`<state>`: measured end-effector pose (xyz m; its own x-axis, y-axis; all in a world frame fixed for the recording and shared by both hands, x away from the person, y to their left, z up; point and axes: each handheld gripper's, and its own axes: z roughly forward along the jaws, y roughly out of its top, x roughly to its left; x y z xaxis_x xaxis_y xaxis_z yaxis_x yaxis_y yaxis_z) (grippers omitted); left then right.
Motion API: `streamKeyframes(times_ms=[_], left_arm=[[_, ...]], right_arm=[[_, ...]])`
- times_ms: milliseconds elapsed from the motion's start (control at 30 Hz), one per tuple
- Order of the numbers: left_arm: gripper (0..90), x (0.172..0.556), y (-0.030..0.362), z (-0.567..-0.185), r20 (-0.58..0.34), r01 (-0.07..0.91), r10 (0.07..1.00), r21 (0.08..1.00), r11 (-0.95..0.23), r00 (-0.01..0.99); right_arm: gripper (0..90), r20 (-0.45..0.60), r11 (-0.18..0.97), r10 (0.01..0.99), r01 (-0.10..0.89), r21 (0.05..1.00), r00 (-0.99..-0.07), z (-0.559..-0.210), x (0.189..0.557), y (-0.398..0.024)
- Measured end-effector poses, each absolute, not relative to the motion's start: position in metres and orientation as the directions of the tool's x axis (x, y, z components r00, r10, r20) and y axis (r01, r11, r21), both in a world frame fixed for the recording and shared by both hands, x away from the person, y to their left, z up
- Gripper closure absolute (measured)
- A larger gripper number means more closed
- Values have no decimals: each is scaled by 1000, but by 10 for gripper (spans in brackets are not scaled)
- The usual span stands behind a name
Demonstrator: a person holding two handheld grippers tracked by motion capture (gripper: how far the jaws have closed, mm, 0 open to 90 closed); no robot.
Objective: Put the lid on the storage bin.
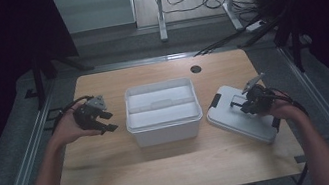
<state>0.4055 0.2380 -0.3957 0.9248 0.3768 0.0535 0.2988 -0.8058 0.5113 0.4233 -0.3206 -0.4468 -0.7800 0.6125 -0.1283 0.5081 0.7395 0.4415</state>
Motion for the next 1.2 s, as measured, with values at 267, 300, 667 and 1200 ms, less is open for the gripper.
streamKeyframes(times_ms=[267, 300, 667, 1200], left_arm=[[458, 406, 239, -398, 48, 305, 380, 508, -805, 924], [458, 406, 239, -399, 48, 306, 380, 508, -805, 924], [459, 407, 240, -401, 42, 310, 384, 510, -803, 923], [459, 407, 242, -403, 30, 328, 400, 518, -790, 916]], right_arm=[[832, -141, 755, 592, 485, 442, -794, -444, 422, -323], [832, -129, 752, 591, 487, 444, -796, -443, 422, -323], [836, -179, 771, 558, 426, 474, -810, -420, 408, -325], [836, -281, 773, 510, 289, 564, -813, -349, 393, -321]])
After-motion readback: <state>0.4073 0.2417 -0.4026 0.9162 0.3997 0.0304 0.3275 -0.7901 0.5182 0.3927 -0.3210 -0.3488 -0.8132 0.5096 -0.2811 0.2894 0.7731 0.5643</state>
